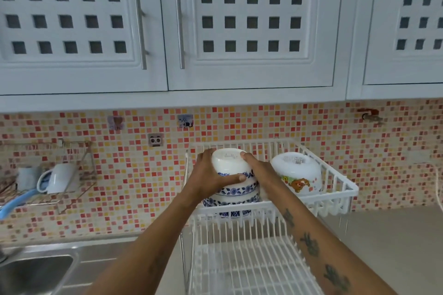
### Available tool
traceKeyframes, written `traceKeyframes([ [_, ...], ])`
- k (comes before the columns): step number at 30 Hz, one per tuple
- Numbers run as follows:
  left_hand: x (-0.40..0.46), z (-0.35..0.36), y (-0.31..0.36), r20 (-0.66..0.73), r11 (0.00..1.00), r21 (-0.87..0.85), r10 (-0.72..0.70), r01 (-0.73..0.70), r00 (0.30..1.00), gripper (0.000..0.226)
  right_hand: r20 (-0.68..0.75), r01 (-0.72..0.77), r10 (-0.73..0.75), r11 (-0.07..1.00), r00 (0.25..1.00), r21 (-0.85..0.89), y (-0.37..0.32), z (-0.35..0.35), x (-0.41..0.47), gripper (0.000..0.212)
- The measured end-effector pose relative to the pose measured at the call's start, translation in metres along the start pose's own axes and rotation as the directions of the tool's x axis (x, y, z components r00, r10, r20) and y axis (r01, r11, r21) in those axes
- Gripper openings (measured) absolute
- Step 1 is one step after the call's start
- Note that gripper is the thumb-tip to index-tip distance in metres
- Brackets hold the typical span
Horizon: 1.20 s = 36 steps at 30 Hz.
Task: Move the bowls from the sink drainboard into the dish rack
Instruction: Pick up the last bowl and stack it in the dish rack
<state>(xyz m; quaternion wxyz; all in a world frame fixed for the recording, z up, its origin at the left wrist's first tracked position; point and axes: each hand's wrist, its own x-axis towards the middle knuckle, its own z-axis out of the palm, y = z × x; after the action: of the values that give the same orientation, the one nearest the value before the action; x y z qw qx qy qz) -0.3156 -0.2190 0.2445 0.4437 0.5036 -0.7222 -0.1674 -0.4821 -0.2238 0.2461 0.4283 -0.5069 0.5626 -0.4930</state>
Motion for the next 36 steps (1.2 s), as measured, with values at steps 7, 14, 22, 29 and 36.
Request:
traceKeyframes([
  [7, -0.005, 0.001, 0.003, 0.083, 0.997, 0.026, -0.074, 0.072, 0.994, 0.114, 0.027, -0.022, 0.025, 0.997, 0.999, -0.079, 0.004, -0.003, 0.003, 0.062],
  [14, -0.005, -0.001, -0.005, 0.153, 0.980, 0.009, -0.200, 0.201, 0.968, 0.130, -0.057, 0.039, -0.052, 0.977, 0.997, -0.211, -0.002, 0.002, -0.005, 0.067],
  [22, -0.038, -0.034, 0.028, 0.145, 0.960, 0.155, -0.255, 0.232, 0.956, 0.113, -0.080, 0.289, -0.375, 0.817, 0.923, -0.498, -0.008, -0.003, -0.033, 0.049],
  [29, -0.077, -0.080, 0.038, 0.173, 0.957, 0.262, -0.172, 0.123, 0.970, 0.079, 0.008, 0.251, -0.321, 0.724, 0.947, -0.642, -0.011, -0.002, -0.070, 0.050],
  [36, -0.131, -0.118, 0.043, 0.218, 0.926, 0.376, -0.124, 0.034, 0.968, 0.067, 0.044, 0.266, -0.355, 0.608, 0.934, -0.748, -0.022, 0.013, -0.126, 0.059],
])
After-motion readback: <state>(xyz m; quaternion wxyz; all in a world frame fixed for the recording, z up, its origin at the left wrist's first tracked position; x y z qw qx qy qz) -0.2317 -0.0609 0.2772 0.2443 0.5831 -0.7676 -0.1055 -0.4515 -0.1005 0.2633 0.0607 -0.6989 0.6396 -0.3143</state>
